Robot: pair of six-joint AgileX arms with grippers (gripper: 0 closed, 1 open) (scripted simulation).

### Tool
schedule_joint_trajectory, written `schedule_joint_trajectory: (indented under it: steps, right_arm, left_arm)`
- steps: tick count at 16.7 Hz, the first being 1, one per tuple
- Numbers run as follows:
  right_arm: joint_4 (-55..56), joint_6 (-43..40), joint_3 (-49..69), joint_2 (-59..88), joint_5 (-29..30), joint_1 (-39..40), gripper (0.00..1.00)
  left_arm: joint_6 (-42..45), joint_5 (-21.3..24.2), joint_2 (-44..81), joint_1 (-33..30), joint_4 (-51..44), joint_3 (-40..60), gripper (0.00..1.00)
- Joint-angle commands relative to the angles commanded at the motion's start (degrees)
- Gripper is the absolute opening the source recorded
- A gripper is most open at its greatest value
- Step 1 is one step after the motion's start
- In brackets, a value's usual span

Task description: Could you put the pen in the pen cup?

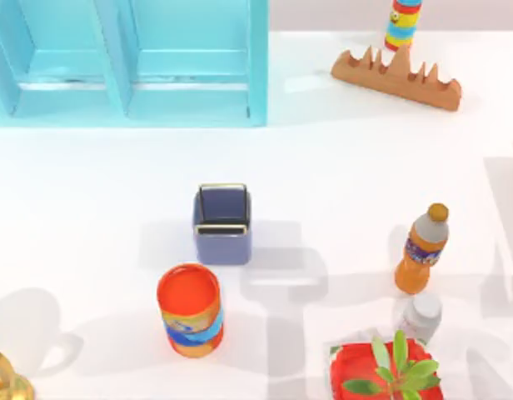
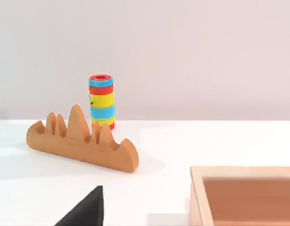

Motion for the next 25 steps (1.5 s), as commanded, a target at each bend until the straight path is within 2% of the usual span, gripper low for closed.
schedule_joint_trajectory:
  steps: [4,11,16,25]
  right_arm:
    - [0.00,0.00,0.00,0.00,0.00,0.00,1.00]
    - [0.00,0.00,0.00,0.00,0.00,0.00,1.00]
    - [0.00,0.00,0.00,0.00,0.00,0.00,1.00]
    - [0.00,0.00,0.00,0.00,0.00,0.00,1.00]
  left_arm:
    - [-1.12,-0.23,1.84,-1.07,2.38,-0.16,1.00]
    - [-7.20,-1.77,12.75,-6.74,17.26,-0.86,1.00]
    - [-7.64,-1.91,13.52,-7.18,18.15,-0.90,1.00]
    - [-7.64,-1.91,13.52,-7.18,18.15,-0.90,0.32]
